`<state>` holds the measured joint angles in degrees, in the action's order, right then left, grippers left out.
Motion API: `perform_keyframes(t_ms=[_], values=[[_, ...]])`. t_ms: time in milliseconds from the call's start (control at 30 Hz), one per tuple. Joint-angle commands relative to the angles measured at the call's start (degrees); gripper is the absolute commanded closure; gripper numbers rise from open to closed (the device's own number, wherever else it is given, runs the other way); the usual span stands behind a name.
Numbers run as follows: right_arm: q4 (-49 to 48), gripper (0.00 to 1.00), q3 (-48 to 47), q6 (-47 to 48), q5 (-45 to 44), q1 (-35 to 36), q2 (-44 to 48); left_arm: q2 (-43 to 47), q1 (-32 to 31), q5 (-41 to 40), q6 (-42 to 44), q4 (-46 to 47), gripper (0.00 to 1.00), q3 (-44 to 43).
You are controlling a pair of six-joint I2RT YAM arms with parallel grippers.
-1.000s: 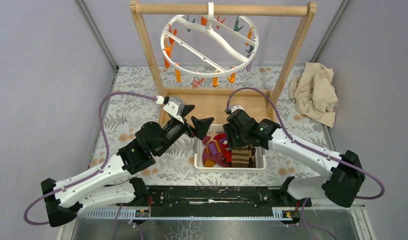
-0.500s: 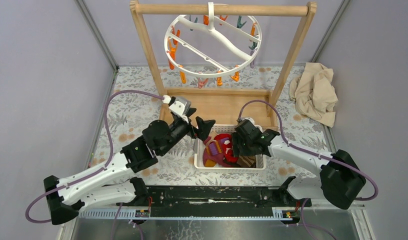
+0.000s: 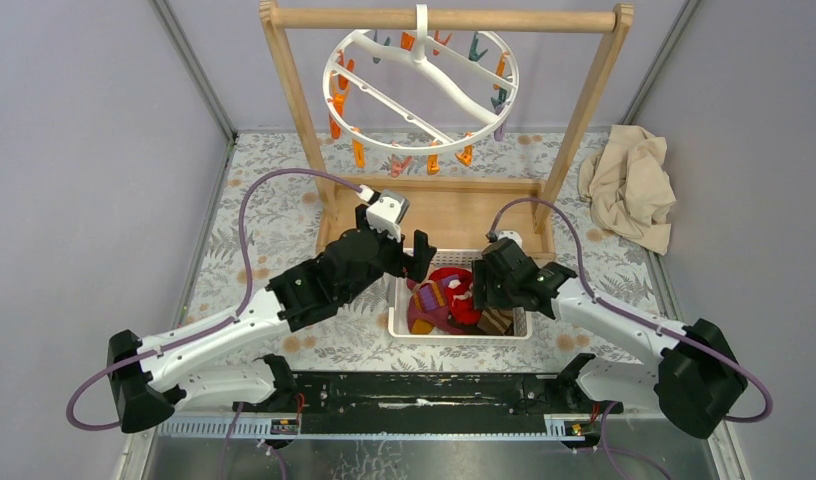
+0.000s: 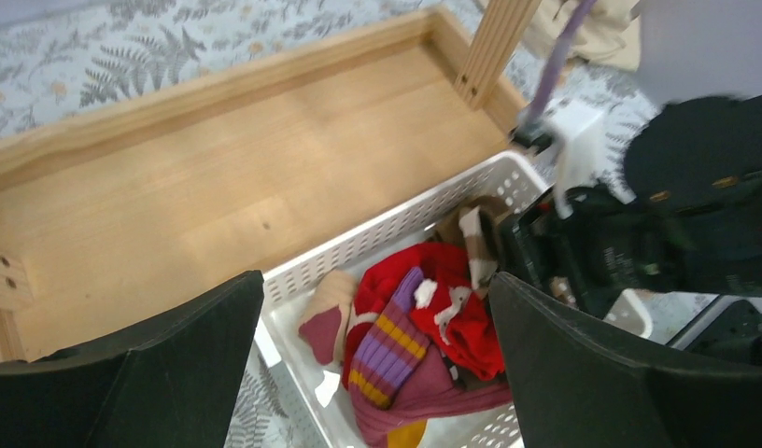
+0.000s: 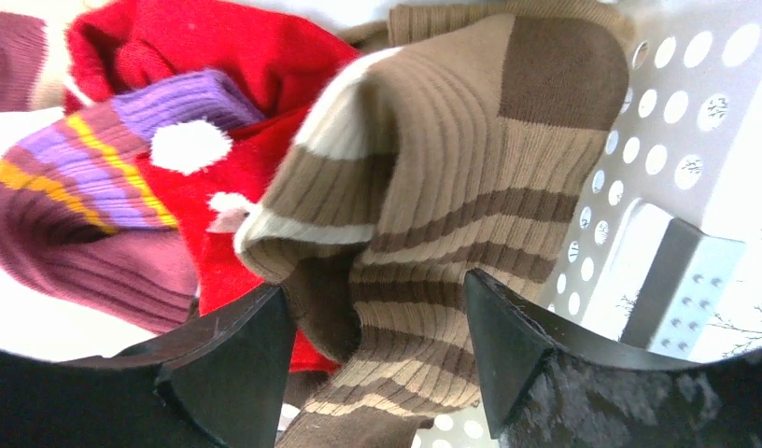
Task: Remove the socks clipped to the hanger
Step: Place the sock in the bin, then move the clothesline to the center of the board.
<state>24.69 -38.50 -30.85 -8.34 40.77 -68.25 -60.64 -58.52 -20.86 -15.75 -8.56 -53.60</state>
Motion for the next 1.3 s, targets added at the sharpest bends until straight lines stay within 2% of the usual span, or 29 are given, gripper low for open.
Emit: perform_keyframes(t_ms=[0, 267, 433, 533, 633, 733, 867, 1133, 1267], values=[[-0.7, 0.29, -3.6, 2.2, -2.7, -0.4, 4.9, -1.0, -0.5, -3.7, -4.3, -4.1, 0.01, -0.2], [0.6, 0.22, -9.5, 5.3, -1.0, -0.4, 1.0, -2.6, 0.7, -8.3, -8.0, -6.5, 0.02, 3.2], [-1.9, 0.26, -9.7, 4.7, -2.7, -0.4, -3.2, -2.5, 9.6, -0.8, -10.2, -6.6, 0.02, 6.1], [-1.6, 0.26, -10.8, 4.6, -4.2, -0.4, -4.0, -2.5, 13.2, 1.0, -10.3, -7.8, 0.06, 6.9], [1.3, 0.23, -12.0, 4.7, -9.3, -0.5, -1.5, -2.5, 14.8, 0.8, -10.4, -9.7, 0.10, 7.0], [2.9, 0.20, -12.6, 5.3, -10.5, -2.0, 2.2, -1.9, 16.8, 1.1, -11.2, -10.7, 0.11, 8.2], [4.3, 0.19, -11.9, 5.1, -5.4, -10.1, 5.0, -3.4, 19.6, 3.5, -13.1, -10.9, 0.09, 9.2], [-1.0, 0.20, -4.1, 3.4, 6.5, -30.6, 7.3, -7.3, 23.3, 5.3, -15.9, -8.1, 0.02, 12.4], [-4.2, 0.21, 0.1, 2.0, 10.6, -36.3, 5.7, -9.5, 23.8, 5.5, -17.3, -5.5, 0.02, 14.4]])
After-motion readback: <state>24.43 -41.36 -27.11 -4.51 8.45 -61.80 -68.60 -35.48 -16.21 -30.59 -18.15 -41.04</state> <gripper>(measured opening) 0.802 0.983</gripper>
